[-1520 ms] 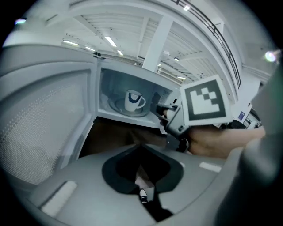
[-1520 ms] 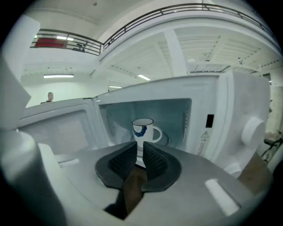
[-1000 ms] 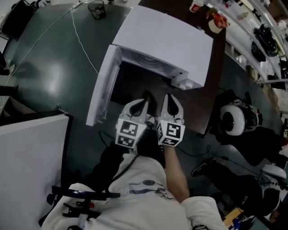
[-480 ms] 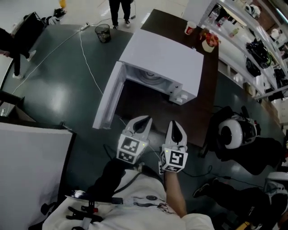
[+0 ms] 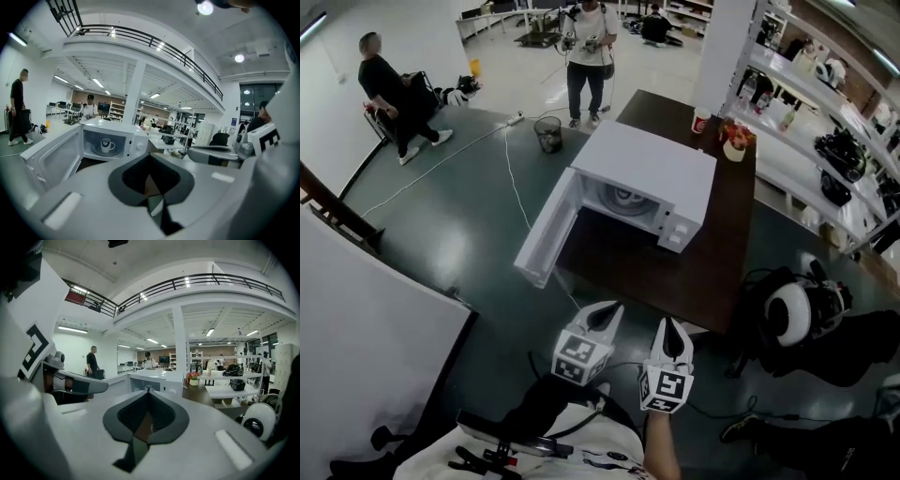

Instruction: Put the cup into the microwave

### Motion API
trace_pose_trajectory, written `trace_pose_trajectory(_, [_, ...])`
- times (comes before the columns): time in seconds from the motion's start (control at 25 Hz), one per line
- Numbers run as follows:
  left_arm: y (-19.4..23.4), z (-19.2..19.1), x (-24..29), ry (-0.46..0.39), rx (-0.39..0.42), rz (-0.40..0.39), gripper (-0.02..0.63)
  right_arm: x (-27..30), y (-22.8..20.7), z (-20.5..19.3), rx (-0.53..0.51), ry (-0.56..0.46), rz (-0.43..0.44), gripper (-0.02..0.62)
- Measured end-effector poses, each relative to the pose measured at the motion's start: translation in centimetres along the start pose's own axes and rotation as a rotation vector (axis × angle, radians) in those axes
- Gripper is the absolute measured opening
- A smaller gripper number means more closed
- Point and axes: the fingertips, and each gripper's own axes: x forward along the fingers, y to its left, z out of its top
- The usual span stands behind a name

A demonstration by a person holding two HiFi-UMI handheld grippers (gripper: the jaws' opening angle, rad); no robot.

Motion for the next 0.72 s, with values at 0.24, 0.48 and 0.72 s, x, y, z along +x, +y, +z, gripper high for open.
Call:
trace_pose_trajectory(0.24, [-1.6,1.1,-3.0,-0.028,0.027,0.007,-0.002,-3.1,0.5,1.4,0.012,-0.027,-0.001,0.002])
trace_pose_trajectory(0.48, [-2.0,1.1,-5.7,-0.05,0.029,-0.006,-0.002,-5.7,0.9,1.7,0.034,-0.034,-0.05,0.002])
trace_pose_trajectory(0.72, [-1.1,0.0,-9.9,-0.056,0.015,-0.038,-0.002,-7.8,3.7,1.4,0.042,-0.027,-0.084,0.002])
